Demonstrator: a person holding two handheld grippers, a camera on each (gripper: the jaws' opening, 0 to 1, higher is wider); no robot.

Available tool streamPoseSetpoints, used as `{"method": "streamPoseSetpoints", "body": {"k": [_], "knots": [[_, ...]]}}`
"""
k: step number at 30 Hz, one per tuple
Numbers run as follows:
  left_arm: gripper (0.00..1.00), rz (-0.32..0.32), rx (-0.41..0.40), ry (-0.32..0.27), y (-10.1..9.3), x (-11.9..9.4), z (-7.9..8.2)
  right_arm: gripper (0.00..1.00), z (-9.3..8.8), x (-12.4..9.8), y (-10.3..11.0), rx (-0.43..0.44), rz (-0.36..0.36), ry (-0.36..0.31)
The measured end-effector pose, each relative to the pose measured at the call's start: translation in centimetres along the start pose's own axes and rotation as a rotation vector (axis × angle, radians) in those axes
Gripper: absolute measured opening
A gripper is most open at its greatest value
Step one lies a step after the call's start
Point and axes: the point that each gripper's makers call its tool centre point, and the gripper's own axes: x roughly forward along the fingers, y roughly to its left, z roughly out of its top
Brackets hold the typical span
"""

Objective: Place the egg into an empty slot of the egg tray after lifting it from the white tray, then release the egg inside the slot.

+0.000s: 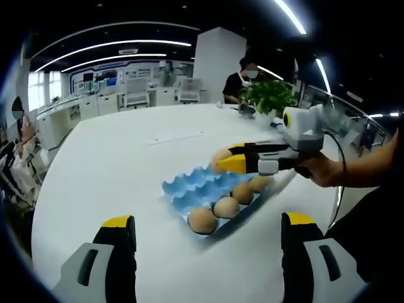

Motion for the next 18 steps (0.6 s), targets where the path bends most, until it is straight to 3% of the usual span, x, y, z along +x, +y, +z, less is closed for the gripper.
{"method": "streamPoseSetpoints", "body": {"k": [18], "knots": [[0.96, -0.008, -0.005, -0.007, 0.0, 0.0, 0.0, 0.25, -1.9, 3.6, 3.9, -0.012, 0.099, 0.092]]}}
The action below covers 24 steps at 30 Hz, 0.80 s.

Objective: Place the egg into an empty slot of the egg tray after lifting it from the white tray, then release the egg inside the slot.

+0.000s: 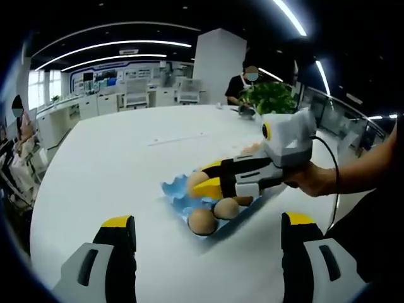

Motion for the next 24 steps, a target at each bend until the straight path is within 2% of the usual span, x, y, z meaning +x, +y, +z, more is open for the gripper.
{"method": "streamPoseSetpoints", "body": {"k": [9, 18, 24], "knots": [[0.96, 0.000, -0.003, -0.005, 0.1, -0.1, 0.0, 0.25, -1.3, 1.2, 0.7, 0.047, 0.030, 0.056], [0.96, 0.000, -0.013, -0.002, 0.2, -0.1, -0.3, 0.25, -2.2, 1.9, 0.4, 0.094, 0.022, 0.097], [0.96, -0.005, -0.012, 0.001, 0.1, 0.0, -0.4, 0.26, -2.1, 2.2, 0.6, 0.067, 0.026, 0.114]]}}
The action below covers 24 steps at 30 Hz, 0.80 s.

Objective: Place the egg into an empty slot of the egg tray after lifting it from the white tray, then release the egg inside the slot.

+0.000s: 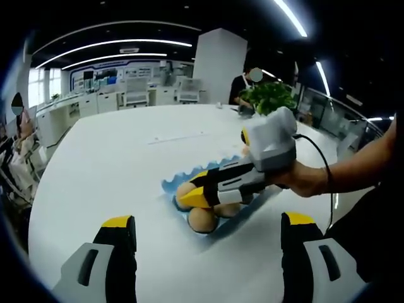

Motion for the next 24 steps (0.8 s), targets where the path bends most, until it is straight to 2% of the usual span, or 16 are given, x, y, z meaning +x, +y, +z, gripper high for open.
{"method": "streamPoseSetpoints", "body": {"k": [7, 19, 22, 24], "knots": [[0.96, 0.003, -0.001, 0.003, 0.11, -0.06, -0.08, 0.23, -0.16, -0.02, 0.19, 0.001, 0.011, 0.021], [0.96, -0.001, 0.006, 0.001, -0.05, -0.04, 0.11, 0.22, -0.19, -0.07, 0.13, 0.007, 0.015, 0.012], [0.96, 0.001, 0.004, 0.004, -0.03, -0.06, 0.04, 0.22, -0.27, -0.37, 0.17, 0.022, 0.013, 0.010], [0.96, 0.001, 0.005, 0.002, -0.08, -0.07, 0.08, 0.22, -0.41, -0.81, 0.28, 0.064, 0.021, -0.003]]}}
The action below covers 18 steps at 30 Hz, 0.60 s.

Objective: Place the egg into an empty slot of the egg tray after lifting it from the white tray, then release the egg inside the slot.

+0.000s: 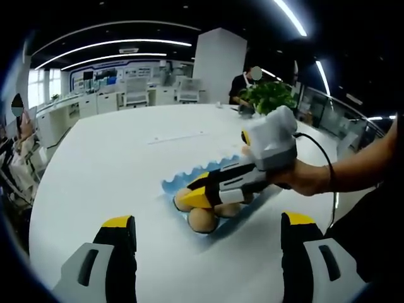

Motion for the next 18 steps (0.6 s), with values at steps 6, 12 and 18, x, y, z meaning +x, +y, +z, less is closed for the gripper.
{"method": "streamPoseSetpoints", "body": {"k": [6, 12, 18], "knots": [[0.96, -0.002, 0.002, 0.002, -0.2, 0.1, 0.0, 0.22, 2.0, -3.6, -1.7, 0.035, -0.059, -0.147], [0.96, -0.013, 0.006, 0.005, -0.4, 0.3, 0.0, 0.22, 1.3, -7.8, -6.1, 0.121, -0.183, -0.192], [0.96, -0.017, 0.009, 0.006, -0.6, 0.5, 0.1, 0.22, 0.6, -11.8, -9.6, 0.157, -0.289, -0.226]]}}
